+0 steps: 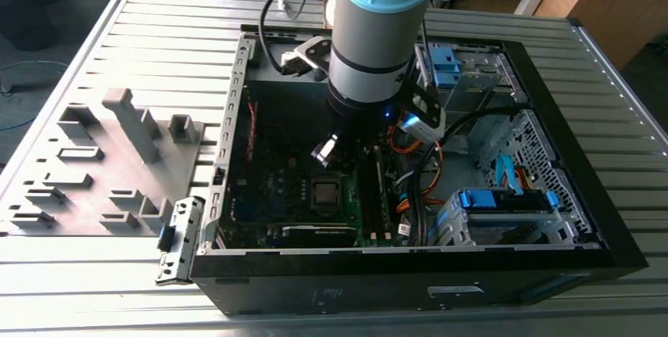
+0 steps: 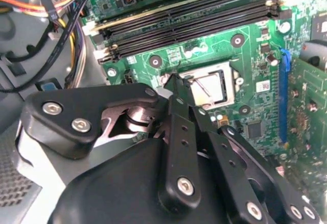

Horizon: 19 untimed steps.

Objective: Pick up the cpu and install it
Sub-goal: 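Install the first cpu locking lever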

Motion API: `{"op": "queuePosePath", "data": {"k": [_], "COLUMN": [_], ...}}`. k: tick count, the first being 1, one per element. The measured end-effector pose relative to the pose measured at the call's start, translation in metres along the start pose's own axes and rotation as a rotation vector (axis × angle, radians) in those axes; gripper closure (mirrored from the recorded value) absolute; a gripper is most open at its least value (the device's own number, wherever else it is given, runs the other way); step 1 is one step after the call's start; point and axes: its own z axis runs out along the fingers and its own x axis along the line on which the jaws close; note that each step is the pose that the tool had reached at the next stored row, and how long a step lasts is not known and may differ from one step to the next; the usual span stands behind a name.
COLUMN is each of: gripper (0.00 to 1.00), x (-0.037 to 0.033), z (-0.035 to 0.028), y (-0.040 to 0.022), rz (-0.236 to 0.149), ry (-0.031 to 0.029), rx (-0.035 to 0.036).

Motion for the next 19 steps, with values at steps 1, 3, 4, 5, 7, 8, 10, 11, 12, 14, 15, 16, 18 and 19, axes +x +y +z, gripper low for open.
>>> {"op": "queuePosePath", "data": {"k": [1, 3, 4, 5, 7, 8, 10, 11, 12, 14, 15, 16, 18, 19], "gripper": [0.89, 0.89, 0.89, 0.89, 0.89, 0.89, 0.89, 0.89, 0.89, 0.89, 0.89, 0.89, 0.89, 0.89], "x": [0.0000, 0.0000, 0.0000, 0.0000, 0.0000, -0.0001, 0.0000, 0.0000, 0.0000, 0.0000, 0.0000, 0.0000, 0.0001, 0.0001], "z": [0.0001, 0.0004, 0.0005, 0.0006, 0.0009, 0.0010, 0.0015, 0.0017, 0.0018, 0.0021, 0.0023, 0.0026, 0.0033, 0.0038], "y": [0.0000, 0.0000, 0.0000, 0.0000, 0.0000, 0.0000, -0.0001, -0.0001, -0.0001, -0.0001, -0.0001, -0.0001, -0.0001, -0.0001], "rz": [-0.018, -0.055, -0.072, -0.089, -0.122, -0.137, -0.166, -0.178, -0.189, -0.209, -0.220, -0.232, -0.256, -0.268], "ry": [0.0008, 0.0024, 0.0034, 0.0043, 0.0068, 0.0087, 0.0166, 0.0218, 0.0287, 0.0448, 0.0527, 0.0602, 0.0706, 0.0748], "rx": [-0.0002, -0.0007, -0.0008, -0.0009, -0.0011, -0.0013, -0.0023, -0.0028, -0.0027, -0.0022, -0.0023, -0.0038, -0.0090, -0.0110]}}
